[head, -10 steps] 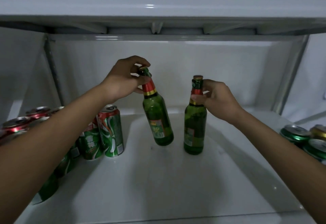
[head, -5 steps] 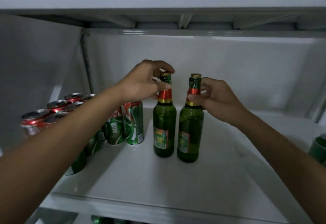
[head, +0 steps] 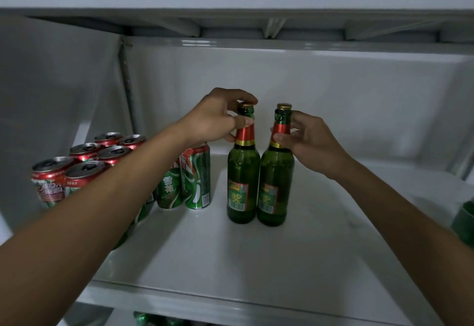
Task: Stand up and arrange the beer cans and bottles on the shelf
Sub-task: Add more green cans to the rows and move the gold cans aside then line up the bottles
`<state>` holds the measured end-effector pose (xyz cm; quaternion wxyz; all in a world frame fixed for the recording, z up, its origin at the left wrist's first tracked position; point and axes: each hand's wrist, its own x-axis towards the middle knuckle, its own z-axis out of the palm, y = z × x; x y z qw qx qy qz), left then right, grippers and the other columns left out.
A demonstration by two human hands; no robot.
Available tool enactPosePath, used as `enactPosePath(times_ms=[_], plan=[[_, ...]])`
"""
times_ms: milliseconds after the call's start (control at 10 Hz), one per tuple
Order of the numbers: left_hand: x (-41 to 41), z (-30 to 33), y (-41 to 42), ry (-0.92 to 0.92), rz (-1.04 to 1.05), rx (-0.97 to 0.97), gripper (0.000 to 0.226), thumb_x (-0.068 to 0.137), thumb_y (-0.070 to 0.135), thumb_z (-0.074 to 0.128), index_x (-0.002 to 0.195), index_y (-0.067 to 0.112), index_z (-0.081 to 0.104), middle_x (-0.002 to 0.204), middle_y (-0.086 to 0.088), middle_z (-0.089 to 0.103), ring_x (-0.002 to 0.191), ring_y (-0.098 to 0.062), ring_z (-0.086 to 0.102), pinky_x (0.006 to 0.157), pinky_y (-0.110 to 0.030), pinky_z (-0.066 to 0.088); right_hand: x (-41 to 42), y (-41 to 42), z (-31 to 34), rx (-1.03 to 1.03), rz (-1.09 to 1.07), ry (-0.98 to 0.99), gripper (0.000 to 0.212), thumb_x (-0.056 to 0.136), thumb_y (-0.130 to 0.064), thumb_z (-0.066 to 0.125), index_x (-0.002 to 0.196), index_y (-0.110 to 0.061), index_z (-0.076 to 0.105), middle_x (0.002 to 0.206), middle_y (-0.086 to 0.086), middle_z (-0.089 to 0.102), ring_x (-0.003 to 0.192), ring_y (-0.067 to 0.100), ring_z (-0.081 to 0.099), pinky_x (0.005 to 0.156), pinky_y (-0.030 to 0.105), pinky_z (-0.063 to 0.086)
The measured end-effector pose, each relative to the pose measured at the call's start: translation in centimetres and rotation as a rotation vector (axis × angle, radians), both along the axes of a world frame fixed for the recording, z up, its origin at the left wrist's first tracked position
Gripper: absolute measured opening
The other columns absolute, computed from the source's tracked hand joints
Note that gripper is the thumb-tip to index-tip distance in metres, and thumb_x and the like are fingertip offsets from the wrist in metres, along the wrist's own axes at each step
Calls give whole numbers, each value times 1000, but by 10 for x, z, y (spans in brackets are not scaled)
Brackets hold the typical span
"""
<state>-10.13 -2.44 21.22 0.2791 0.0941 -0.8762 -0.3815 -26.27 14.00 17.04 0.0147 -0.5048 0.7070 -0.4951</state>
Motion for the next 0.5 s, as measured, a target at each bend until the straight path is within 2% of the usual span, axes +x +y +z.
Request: enactPosePath(times_ms=[200, 300, 400, 500], plan=[[4, -5, -9, -16, -34, 3, 48, 101, 9, 67, 147, 24, 58, 133, -8, 63, 120, -22, 67, 85, -42, 66, 4, 1, 0, 16, 2, -76, 32, 95, -12, 71, 127, -17, 66, 128, 6, 70, 105, 21, 72, 100, 47, 56], [5, -7, -11, -38, -76, 8, 54, 102, 9, 65, 152, 24, 51, 130, -8, 67, 117, -24, 69, 90, -40, 64, 5, 2, 2, 20, -2, -95, 29, 95, -11, 70, 124, -17, 66, 125, 4, 70, 107, 19, 70, 97, 42, 56], [2, -8, -12, -85, -63, -76, 61, 105, 17, 61, 161, 22, 38, 151, -7, 56, 130, -23, 62, 110, -41, 53, 4, 4, 3, 26, 4, -124, 23, 94, -6, 71, 113, -19, 68, 114, -1, 73, 94, 10, 73, 85, 36, 57], [5, -7, -10, -148, -54, -190, 69, 109, 34, 52, 168, 24, 18, 171, -1, 29, 153, -19, 36, 127, -37, 30, 6, 14, 12, 25, -34, -69, 38, 93, -5, 72, 128, -17, 65, 121, -2, 70, 108, 14, 69, 99, 42, 56]])
